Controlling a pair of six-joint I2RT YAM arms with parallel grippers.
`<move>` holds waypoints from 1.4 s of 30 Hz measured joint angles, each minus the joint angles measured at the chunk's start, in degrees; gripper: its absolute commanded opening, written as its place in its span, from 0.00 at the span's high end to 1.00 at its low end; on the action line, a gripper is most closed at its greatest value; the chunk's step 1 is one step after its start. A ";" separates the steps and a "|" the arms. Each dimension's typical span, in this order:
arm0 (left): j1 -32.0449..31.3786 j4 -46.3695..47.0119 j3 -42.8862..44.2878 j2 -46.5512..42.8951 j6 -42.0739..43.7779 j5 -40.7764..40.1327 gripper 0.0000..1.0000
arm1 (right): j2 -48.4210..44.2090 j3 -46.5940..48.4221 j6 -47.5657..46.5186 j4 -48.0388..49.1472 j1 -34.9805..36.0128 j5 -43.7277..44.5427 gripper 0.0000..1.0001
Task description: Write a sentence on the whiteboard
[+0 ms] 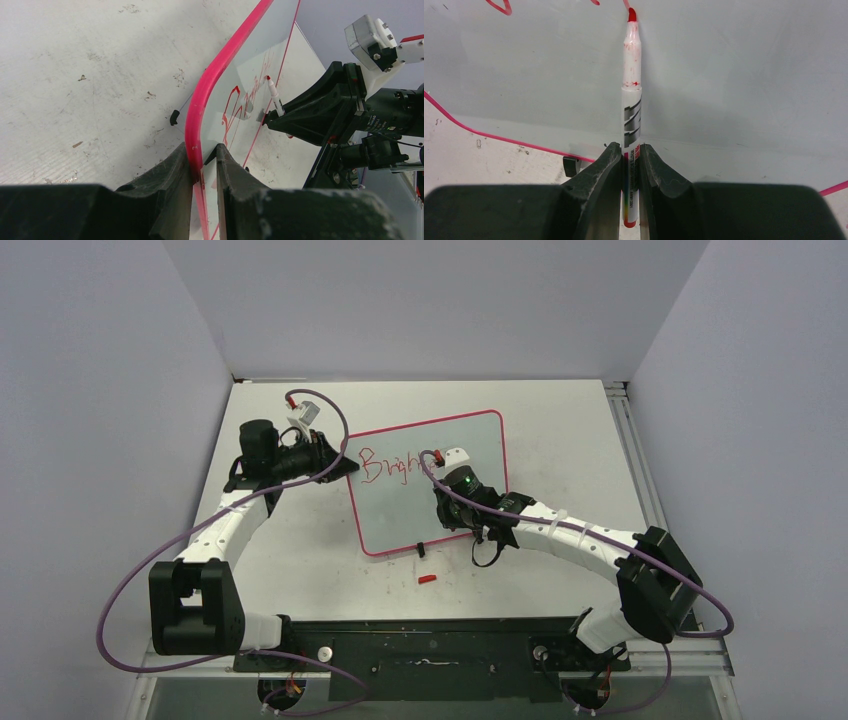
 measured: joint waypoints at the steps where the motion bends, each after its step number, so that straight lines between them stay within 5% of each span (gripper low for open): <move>1: 0.00 0.00 0.00 0.00 0.00 0.02 0.85 | 0.00 -0.02 0.04 -0.09 0.00 0.13 0.95; 42: 0.00 0.00 0.00 0.00 0.02 0.07 0.85 | -0.31 4.26 -1.05 -2.64 -1.62 2.47 0.95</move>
